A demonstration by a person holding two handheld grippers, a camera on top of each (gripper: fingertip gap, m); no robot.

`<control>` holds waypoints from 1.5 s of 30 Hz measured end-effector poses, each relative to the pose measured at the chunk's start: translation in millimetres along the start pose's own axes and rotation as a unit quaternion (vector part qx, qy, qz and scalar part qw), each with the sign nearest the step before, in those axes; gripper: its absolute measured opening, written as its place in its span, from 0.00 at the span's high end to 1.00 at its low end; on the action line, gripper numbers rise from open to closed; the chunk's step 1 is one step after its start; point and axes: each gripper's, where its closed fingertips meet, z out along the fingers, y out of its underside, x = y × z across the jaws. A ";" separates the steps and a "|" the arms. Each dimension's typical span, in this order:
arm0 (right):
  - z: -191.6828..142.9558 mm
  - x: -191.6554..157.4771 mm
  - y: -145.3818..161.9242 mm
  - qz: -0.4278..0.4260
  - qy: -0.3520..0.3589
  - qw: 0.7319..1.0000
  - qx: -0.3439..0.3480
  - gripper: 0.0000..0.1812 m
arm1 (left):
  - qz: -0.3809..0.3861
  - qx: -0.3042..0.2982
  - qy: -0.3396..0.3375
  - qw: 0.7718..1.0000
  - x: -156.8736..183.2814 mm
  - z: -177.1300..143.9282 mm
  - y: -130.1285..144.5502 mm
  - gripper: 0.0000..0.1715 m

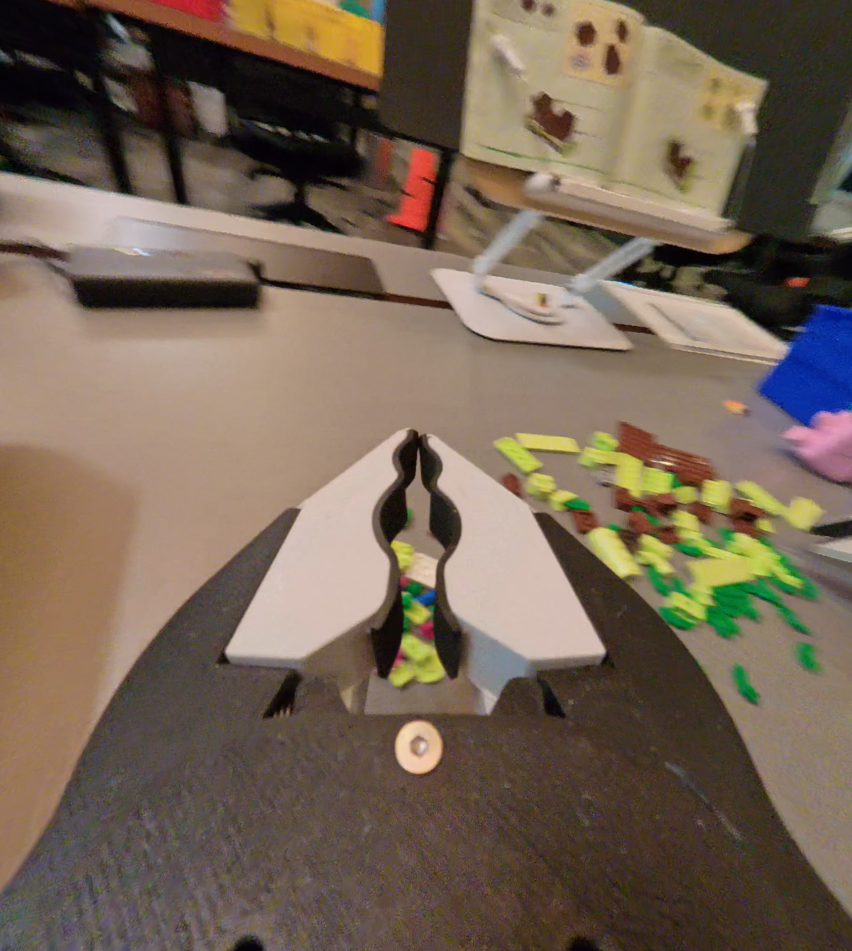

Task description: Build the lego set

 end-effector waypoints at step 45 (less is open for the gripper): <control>1.1 -1.6 2.0 0.001 -0.008 1.000 -0.008 0.89 | 0.101 -0.240 0.116 0.959 26.2 2.3 78.9 1.00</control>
